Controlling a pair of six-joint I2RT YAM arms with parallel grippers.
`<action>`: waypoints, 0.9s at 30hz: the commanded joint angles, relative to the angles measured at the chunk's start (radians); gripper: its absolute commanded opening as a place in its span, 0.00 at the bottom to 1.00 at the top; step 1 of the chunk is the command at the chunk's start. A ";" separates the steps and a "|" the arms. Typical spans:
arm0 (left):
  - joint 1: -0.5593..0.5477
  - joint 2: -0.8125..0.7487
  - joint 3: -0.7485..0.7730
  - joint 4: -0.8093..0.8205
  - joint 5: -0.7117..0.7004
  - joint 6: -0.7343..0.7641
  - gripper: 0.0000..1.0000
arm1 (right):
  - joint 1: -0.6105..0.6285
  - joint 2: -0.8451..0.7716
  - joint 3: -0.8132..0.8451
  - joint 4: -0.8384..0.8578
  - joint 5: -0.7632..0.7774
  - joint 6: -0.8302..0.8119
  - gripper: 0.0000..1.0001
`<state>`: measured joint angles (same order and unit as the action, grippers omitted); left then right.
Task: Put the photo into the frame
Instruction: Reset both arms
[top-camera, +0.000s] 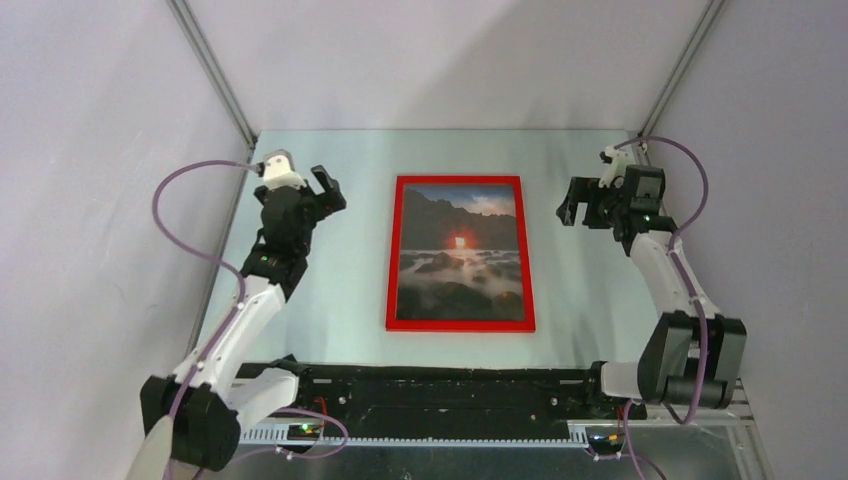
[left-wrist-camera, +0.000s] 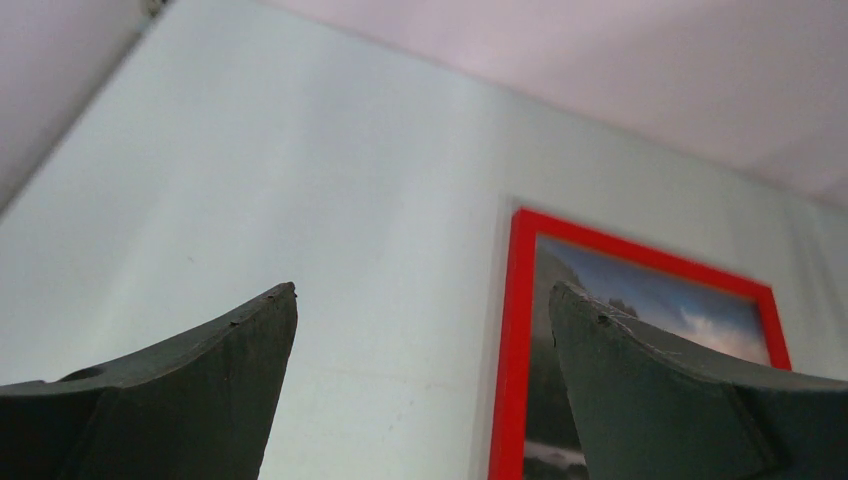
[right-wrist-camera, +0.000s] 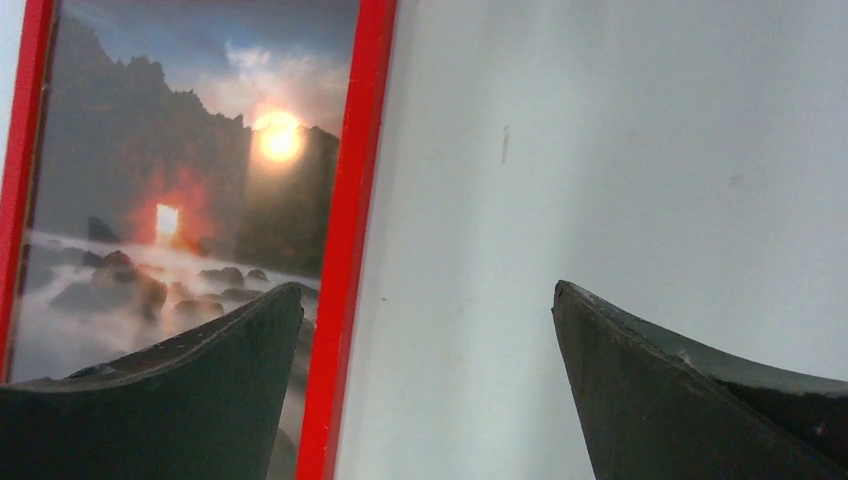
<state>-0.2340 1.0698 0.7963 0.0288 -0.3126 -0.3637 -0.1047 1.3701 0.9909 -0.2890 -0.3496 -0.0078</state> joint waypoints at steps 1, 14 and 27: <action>0.035 -0.118 -0.021 0.054 -0.098 0.090 1.00 | 0.002 -0.135 -0.027 -0.027 0.114 -0.076 0.99; 0.151 -0.387 -0.175 0.070 -0.209 0.082 1.00 | -0.005 -0.390 -0.109 -0.148 0.349 -0.115 0.99; 0.151 -0.702 -0.216 -0.266 0.053 0.242 1.00 | -0.024 -0.532 -0.138 -0.287 0.264 -0.078 1.00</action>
<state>-0.0883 0.4171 0.5430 -0.1131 -0.3618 -0.1730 -0.1188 0.8684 0.8581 -0.5297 -0.0425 -0.1009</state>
